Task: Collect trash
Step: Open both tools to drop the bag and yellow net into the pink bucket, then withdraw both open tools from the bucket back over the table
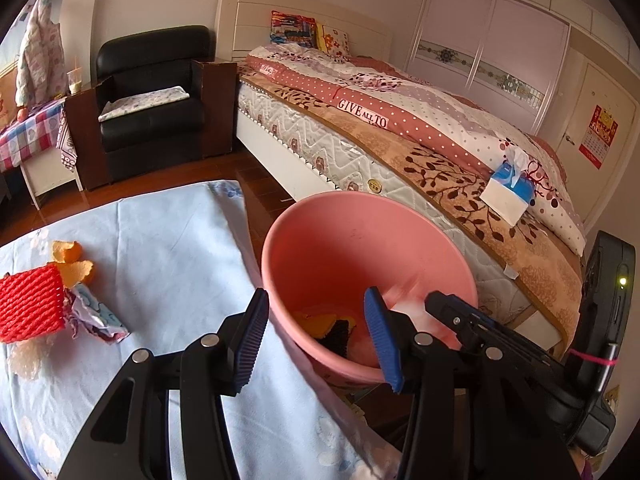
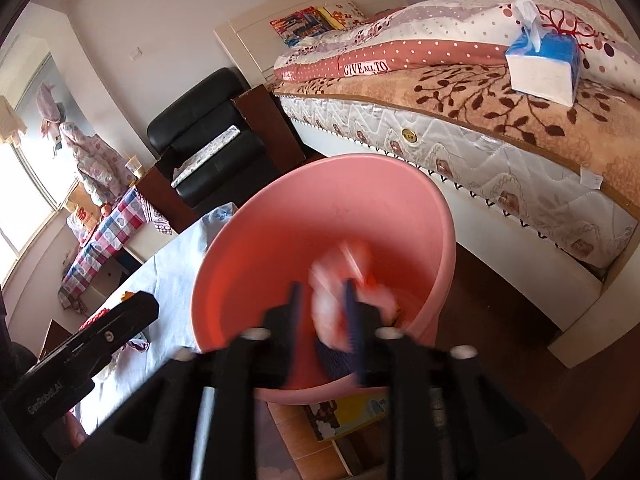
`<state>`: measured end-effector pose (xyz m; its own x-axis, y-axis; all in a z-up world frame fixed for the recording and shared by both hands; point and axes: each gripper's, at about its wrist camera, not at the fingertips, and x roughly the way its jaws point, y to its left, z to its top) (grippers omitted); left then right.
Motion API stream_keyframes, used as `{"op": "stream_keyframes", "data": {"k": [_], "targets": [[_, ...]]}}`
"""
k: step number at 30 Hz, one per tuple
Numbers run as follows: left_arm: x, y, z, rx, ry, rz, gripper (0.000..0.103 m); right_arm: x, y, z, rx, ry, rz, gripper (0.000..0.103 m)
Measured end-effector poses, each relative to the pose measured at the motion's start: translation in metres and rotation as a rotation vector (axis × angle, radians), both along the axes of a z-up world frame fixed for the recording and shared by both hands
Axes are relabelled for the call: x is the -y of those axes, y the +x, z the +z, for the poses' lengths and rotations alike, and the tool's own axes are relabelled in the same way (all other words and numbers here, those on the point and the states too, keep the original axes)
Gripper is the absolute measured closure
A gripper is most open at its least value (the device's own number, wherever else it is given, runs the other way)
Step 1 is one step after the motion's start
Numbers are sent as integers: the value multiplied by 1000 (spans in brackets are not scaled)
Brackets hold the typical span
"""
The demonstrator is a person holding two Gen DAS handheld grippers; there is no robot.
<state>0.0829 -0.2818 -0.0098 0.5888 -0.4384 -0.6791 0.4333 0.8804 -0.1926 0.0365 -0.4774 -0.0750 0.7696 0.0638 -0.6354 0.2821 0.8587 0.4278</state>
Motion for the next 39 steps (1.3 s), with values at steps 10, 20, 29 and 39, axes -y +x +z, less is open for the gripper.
{"op": "stream_keyframes", "data": {"k": [10, 20, 29, 39], "targets": [[-24, -8, 6, 11, -12, 34, 54, -12, -1, 9, 11, -43, 19, 64], [-67, -18, 17, 35, -22, 104, 54, -40, -3, 20, 30, -84, 72, 64], [-105, -33, 24, 71, -22, 167, 54, -70, -6, 28, 39, -103, 121, 64], [-159, -48, 31, 95, -27, 276, 54, -117, 0, 35, 56, -114, 224, 64]]}}
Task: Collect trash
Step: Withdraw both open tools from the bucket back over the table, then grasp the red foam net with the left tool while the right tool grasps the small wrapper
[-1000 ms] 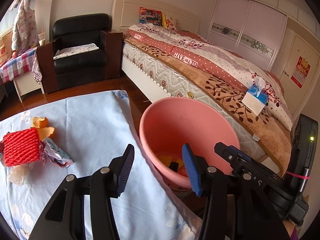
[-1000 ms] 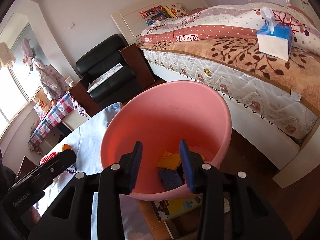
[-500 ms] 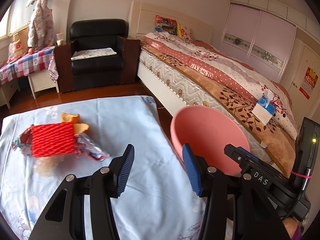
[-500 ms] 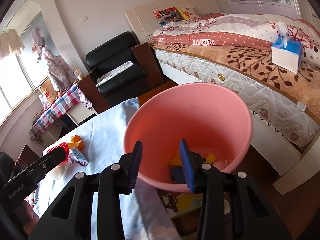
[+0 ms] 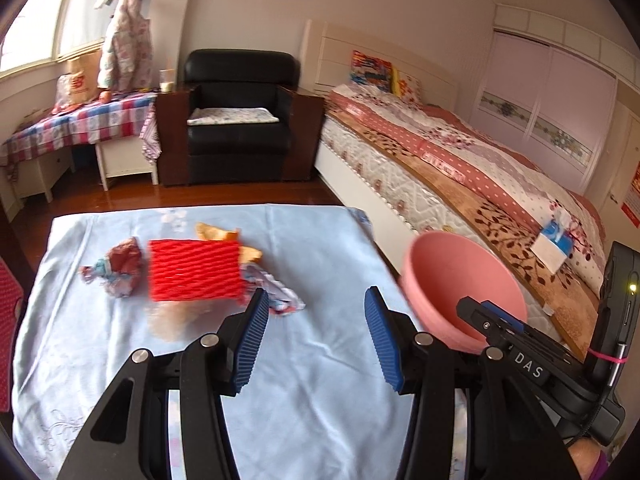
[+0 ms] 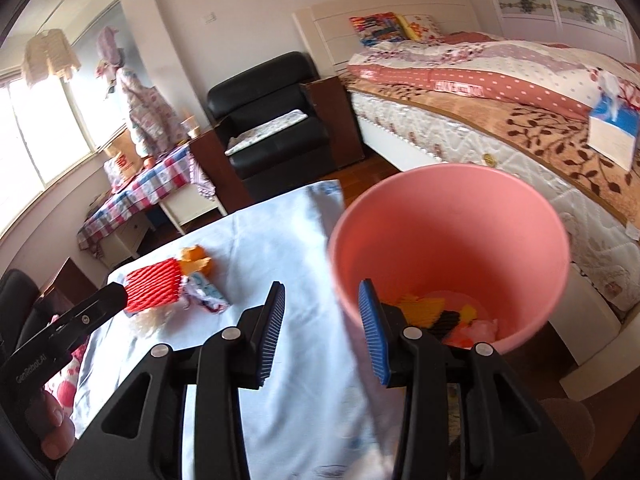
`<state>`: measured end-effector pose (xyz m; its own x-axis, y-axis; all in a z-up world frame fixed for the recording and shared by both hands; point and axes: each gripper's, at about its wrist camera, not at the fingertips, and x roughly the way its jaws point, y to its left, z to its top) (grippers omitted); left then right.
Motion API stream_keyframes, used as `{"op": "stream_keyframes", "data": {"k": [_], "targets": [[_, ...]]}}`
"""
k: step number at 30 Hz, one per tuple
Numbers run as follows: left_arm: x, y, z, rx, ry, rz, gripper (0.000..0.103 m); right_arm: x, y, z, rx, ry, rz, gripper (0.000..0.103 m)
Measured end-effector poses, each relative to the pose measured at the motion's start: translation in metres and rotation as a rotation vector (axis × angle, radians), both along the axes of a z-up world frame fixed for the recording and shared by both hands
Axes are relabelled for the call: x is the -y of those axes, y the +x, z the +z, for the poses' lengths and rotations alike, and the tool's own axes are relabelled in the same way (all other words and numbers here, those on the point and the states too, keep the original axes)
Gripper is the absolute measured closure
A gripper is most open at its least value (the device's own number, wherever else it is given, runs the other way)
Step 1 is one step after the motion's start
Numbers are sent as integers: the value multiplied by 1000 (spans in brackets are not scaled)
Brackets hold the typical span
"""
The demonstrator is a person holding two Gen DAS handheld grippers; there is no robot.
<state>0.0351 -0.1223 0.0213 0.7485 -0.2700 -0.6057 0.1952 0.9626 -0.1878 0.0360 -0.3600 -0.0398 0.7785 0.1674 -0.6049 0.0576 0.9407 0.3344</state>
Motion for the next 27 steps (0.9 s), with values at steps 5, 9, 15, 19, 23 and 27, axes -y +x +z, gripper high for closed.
{"op": "stream_keyframes", "data": {"k": [5, 9, 15, 19, 23, 27], "targets": [[-34, -8, 4, 10, -11, 67, 54, -29, 4, 5, 8, 2, 67, 64], [-55, -9, 6, 12, -12, 117, 54, -55, 7, 9, 22, -9, 127, 64], [-86, -10, -2, -13, -32, 187, 54, -82, 12, 11, 19, -36, 191, 64], [-105, -7, -7, -23, -44, 217, 54, -99, 18, 10, 14, -44, 226, 64], [-123, -3, -10, -32, -55, 241, 53, -110, 24, 7, 1, -29, 248, 64], [-143, -1, -15, -28, -70, 261, 51, -120, 31, 5, -6, -25, 266, 64]]}}
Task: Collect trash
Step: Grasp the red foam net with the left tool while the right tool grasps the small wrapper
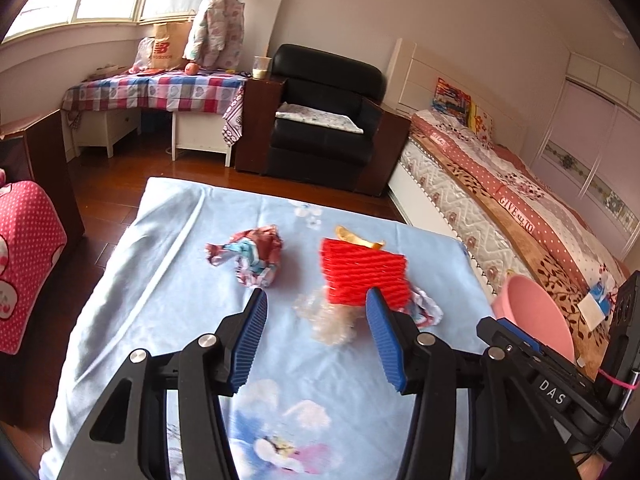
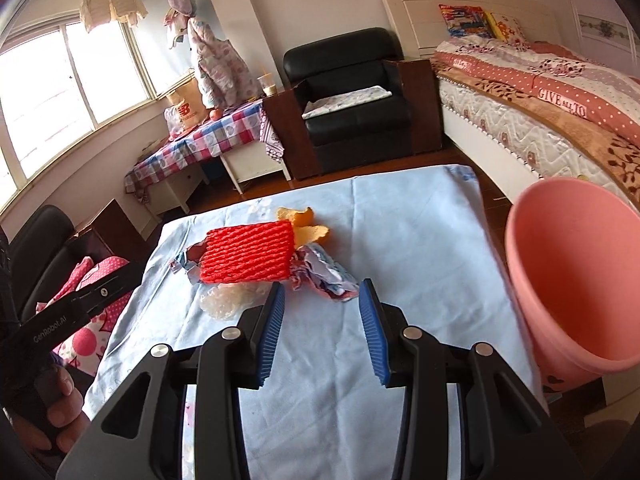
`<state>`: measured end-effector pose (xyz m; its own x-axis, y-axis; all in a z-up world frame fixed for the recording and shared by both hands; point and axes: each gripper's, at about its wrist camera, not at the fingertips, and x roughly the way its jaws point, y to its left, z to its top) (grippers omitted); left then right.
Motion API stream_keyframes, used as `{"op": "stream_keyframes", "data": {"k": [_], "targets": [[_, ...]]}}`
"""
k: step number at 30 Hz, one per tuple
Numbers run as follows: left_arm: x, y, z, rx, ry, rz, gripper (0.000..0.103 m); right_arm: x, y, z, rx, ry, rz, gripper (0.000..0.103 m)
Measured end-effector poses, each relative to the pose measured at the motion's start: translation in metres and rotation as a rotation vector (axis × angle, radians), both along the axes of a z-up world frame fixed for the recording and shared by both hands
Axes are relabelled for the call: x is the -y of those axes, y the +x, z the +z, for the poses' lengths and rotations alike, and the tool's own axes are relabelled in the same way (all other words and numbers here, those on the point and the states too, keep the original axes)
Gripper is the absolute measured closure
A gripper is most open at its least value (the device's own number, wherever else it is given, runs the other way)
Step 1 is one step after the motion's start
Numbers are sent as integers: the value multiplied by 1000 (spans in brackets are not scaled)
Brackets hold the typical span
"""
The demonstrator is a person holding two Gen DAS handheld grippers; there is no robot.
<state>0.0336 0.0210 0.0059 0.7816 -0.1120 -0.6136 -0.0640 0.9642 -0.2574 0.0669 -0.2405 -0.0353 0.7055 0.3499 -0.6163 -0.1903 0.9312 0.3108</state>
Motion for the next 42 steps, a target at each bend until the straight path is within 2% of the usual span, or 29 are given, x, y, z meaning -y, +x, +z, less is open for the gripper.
{"op": "stream_keyframes", "data": {"k": [5, 10, 13, 19, 23, 24, 25, 26, 29, 35, 42], "targets": [[-21, 11, -10, -17, -32, 26, 49, -11, 10, -3, 0, -6, 28, 64], [-37, 33, -23, -74, -149, 41, 49, -21, 19, -9, -7, -12, 60, 64], [-31, 47, -29, -94, -208, 8, 48, -22, 24, -14, -14, -8, 66, 64], [0, 82, -43, -128, -170, -59, 48, -18, 32, -23, -34, -7, 59, 64], [7, 99, -59, -174, -175, -77, 49, -14, 36, -27, -39, -12, 54, 64], [7, 102, -63, -191, -194, -81, 54, -13, 36, -29, -41, -11, 54, 64], [7, 104, -66, -196, -208, -88, 65, -12, 38, -30, -45, -12, 55, 64], [5, 105, -67, -196, -218, -96, 70, -11, 39, -31, -47, -14, 56, 64], [8, 104, -64, -174, -217, -120, 89, -11, 42, -35, -55, -17, 62, 64], [2, 90, -51, -128, -230, -128, 97, -16, 45, -36, -50, -34, 80, 63], [-12, 69, -30, -66, -208, -106, 97, -21, 52, -30, -22, -68, 88, 63]]}}
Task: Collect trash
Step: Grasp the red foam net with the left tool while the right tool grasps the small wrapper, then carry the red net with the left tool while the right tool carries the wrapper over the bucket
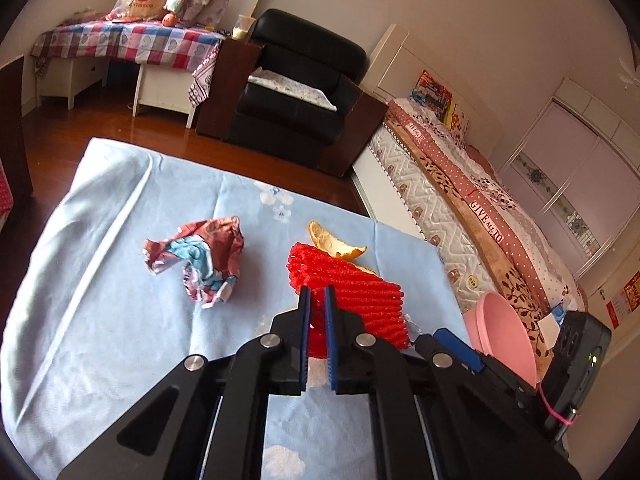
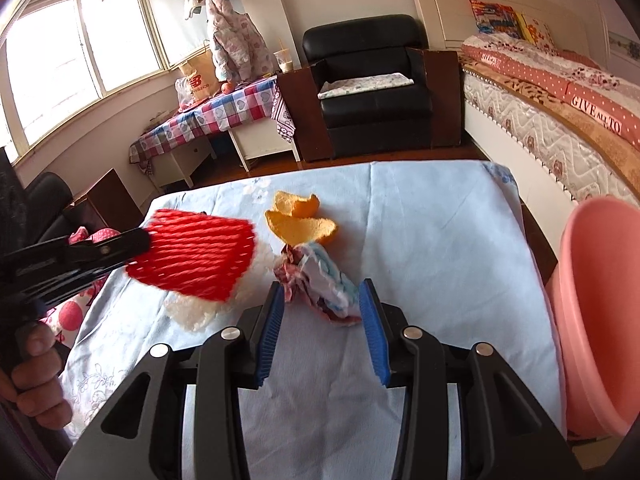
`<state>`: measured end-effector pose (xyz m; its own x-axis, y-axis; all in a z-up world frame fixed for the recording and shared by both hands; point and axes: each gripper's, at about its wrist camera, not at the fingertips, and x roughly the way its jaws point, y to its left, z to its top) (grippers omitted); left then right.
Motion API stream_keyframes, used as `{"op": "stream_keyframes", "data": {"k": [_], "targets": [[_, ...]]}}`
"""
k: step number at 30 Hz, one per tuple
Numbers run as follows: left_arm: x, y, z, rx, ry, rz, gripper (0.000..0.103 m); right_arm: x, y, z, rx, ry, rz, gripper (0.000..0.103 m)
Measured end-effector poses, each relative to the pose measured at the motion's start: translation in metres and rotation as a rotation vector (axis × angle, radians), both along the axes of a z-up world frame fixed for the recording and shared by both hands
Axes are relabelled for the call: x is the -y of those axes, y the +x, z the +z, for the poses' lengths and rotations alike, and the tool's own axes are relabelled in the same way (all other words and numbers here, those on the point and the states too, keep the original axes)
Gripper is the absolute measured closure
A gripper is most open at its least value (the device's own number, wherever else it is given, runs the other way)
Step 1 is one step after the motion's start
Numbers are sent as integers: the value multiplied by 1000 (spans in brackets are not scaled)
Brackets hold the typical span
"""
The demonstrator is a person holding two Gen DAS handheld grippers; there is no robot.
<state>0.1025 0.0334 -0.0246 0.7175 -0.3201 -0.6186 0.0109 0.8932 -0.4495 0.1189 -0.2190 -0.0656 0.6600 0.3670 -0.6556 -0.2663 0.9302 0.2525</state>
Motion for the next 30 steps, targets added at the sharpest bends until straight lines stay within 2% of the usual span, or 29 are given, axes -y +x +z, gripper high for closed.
{"op": "stream_keyframes", "data": {"k": [3, 6, 11, 13, 16, 18, 30], "targets": [[-4, -7, 6, 13, 12, 10, 97, -3, 8, 0, 8, -29, 2, 63], [-9, -14, 10, 14, 10, 17, 97, -7, 18, -10, -34, -55, 12, 63], [-10, -23, 12, 12, 10, 29, 97, -2, 22, -21, -92, -29, 8, 64], [-9, -25, 13, 10, 10, 32, 97, 2, 19, -21, -94, -4, 9, 82], [-7, -29, 14, 9, 11, 30, 97, 4, 16, -20, -95, -10, 7, 94], [-3, -32, 15, 13, 17, 27, 97, 6, 11, -19, -91, -18, 5, 97], [9, -54, 29, 37, 48, 30, 97, 17, -36, 16, 10, 5, 6, 98]]}}
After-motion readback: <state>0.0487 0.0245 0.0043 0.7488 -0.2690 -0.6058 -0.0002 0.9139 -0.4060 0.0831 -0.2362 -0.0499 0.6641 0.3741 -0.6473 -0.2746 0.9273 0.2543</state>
